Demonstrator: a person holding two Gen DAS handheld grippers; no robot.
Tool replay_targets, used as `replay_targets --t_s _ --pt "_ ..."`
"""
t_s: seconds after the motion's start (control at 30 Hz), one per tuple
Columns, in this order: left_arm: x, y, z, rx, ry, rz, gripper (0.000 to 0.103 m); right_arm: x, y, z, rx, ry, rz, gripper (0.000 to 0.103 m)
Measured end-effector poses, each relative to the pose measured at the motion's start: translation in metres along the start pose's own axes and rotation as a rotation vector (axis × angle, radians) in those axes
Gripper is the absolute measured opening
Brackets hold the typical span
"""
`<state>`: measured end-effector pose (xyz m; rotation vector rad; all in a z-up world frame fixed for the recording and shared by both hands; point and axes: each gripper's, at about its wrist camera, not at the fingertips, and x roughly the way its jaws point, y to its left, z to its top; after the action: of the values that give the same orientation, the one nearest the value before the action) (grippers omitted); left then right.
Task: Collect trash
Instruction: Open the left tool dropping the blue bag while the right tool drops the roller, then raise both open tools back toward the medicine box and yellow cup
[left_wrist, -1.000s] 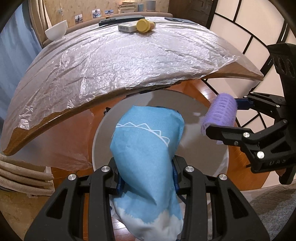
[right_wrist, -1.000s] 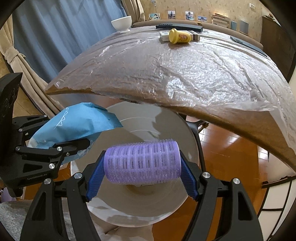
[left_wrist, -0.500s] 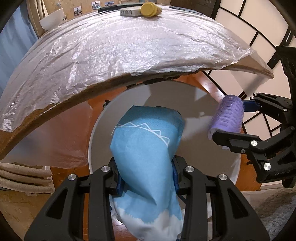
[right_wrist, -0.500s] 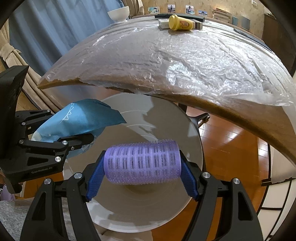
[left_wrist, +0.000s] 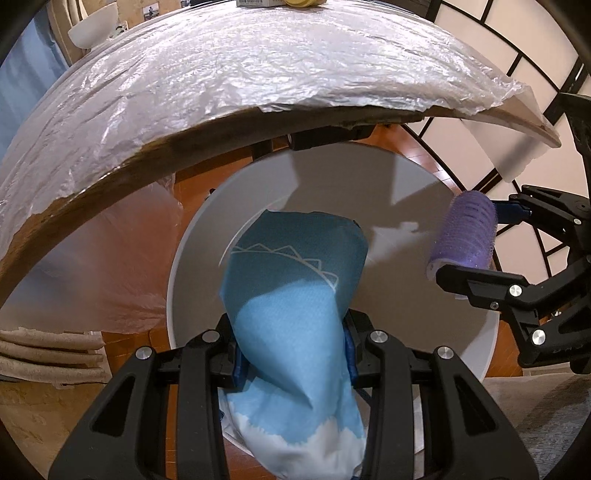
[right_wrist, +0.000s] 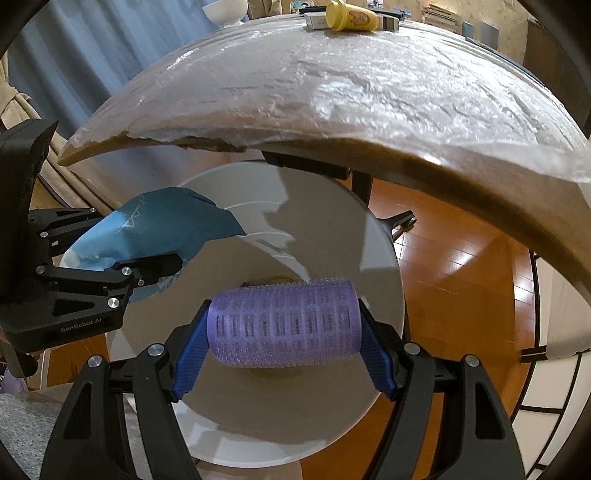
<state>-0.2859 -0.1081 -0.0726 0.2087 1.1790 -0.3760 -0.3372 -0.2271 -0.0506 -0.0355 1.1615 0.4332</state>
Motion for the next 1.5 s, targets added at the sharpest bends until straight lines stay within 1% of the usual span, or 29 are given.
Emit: replay_targets --t_s 0.27,0.3,0.33,0.37,0.4,0.47,0.53,0.63,0.67,0.7,0.73,0.77,0.8,0.87,0.9,0.97,1.07,1.1,1.17,1.23,1.27,1.3,1.4,1.5 --pt "0.013 0.004 0.003 0.007 0.009 -0.005 0.039 0.006 -0.003 0.0 -0.001 0.016 0.0 0.072" --pt "0.013 0.003 0.003 0.015 0.005 -0.009 0.042 0.006 -0.003 0.0 0.001 0.02 0.007 0.072" --pt "0.012 0.0 0.006 0.029 0.004 -0.001 0.06 0.006 -0.003 0.0 0.003 0.022 0.007 0.073" --pt "0.012 -0.003 0.007 0.051 -0.002 0.04 0.073 0.006 -0.004 -0.001 0.006 0.02 -0.001 0.081" --pt "0.009 -0.005 0.006 0.066 -0.023 0.061 0.079 0.003 -0.003 -0.001 0.008 0.007 -0.01 0.086" --pt "0.002 -0.007 0.004 0.086 -0.046 0.049 0.079 -0.007 -0.003 -0.002 0.0 -0.021 -0.008 0.086" --pt "-0.005 -0.005 0.002 0.076 -0.057 0.047 0.079 -0.021 -0.003 -0.002 -0.013 -0.056 -0.009 0.086" --pt "-0.033 0.003 -0.001 0.057 -0.095 0.01 0.079 -0.057 -0.004 0.002 -0.038 -0.152 -0.009 0.086" --pt "-0.049 0.006 -0.001 0.052 -0.124 -0.021 0.079 -0.067 -0.005 0.005 -0.042 -0.182 -0.01 0.088" --pt "-0.067 0.008 -0.002 0.052 -0.155 -0.054 0.08 -0.081 -0.008 0.01 -0.045 -0.221 -0.018 0.091" --pt "-0.077 0.009 0.0 0.055 -0.177 -0.071 0.09 -0.089 -0.01 0.015 -0.046 -0.248 -0.028 0.093" --pt "-0.096 0.011 0.006 0.06 -0.228 -0.075 0.096 -0.098 -0.013 0.023 -0.049 -0.281 -0.043 0.096" --pt "-0.112 0.015 0.012 0.062 -0.283 -0.059 0.102 -0.103 -0.012 0.032 -0.053 -0.301 -0.054 0.097" --pt "-0.131 0.021 0.032 0.058 -0.364 -0.031 0.102 -0.108 -0.017 0.051 -0.066 -0.349 -0.077 0.098" --pt "-0.135 0.029 0.042 0.05 -0.382 -0.021 0.102 -0.108 -0.019 0.062 -0.069 -0.359 -0.085 0.098" --pt "-0.138 0.046 0.065 0.02 -0.414 -0.017 0.102 -0.105 -0.022 0.08 -0.077 -0.35 -0.099 0.098" --pt "-0.13 0.065 0.1 -0.012 -0.411 -0.058 0.102 -0.092 -0.026 0.109 -0.1 -0.345 -0.105 0.098" --pt "-0.123 0.069 0.112 -0.007 -0.412 -0.057 0.102 -0.084 -0.028 0.12 -0.1 -0.335 -0.096 0.098" --pt "-0.108 0.075 0.139 0.031 -0.406 -0.045 0.102 -0.074 -0.032 0.136 -0.09 -0.319 -0.084 0.098" --pt "-0.095 0.078 0.159 0.058 -0.385 -0.032 0.102 -0.062 -0.034 0.152 -0.082 -0.305 -0.073 0.098" --pt "-0.085 0.079 0.176 0.068 -0.369 -0.036 0.102 -0.057 -0.035 0.158 -0.081 -0.301 -0.076 0.098" --pt "-0.082 0.082 0.183 0.067 -0.358 -0.04 0.102 -0.051 -0.035 0.169 -0.083 -0.293 -0.08 0.098" --pt "-0.059 0.084 0.21 0.076 -0.326 -0.067 0.102 -0.036 -0.035 0.186 -0.086 -0.275 -0.094 0.098" --pt "-0.04 0.083 0.226 0.099 -0.3 -0.064 0.102 -0.021 -0.038 0.201 -0.074 -0.257 -0.106 0.098"
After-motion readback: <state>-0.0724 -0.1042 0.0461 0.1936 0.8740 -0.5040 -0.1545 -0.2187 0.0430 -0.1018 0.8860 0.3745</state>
